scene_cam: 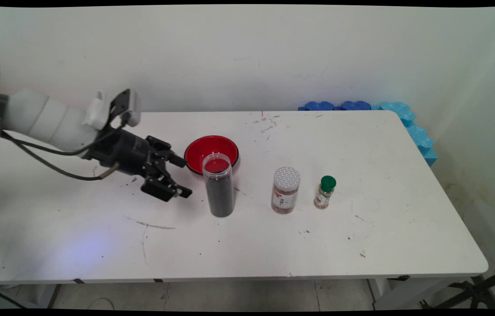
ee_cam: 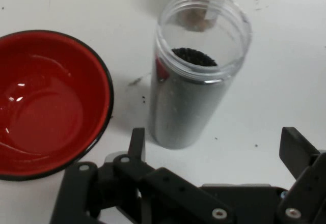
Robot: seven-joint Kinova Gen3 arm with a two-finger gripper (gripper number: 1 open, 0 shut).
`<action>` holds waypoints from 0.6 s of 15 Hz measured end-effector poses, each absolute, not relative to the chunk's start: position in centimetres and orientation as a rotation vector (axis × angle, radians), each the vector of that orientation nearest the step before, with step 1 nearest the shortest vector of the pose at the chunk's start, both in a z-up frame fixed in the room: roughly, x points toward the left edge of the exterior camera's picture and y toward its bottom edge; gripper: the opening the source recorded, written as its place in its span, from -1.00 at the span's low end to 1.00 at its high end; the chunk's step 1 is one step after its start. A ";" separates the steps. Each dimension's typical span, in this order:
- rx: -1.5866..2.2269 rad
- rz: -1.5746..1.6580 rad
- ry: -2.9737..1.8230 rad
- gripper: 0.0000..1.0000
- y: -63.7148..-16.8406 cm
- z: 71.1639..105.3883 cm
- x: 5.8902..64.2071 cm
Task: Pick up the black seasoning powder from the table
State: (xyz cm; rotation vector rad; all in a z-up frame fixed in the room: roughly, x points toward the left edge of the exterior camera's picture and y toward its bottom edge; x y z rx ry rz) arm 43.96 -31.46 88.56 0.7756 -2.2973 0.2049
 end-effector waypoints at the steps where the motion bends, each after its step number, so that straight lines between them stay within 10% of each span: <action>1: 0.785 0.207 -2.299 1.00 -31.7 88.3 43.6; 9: 0.791 0.199 -2.306 1.00 -33.2 87.0 41.3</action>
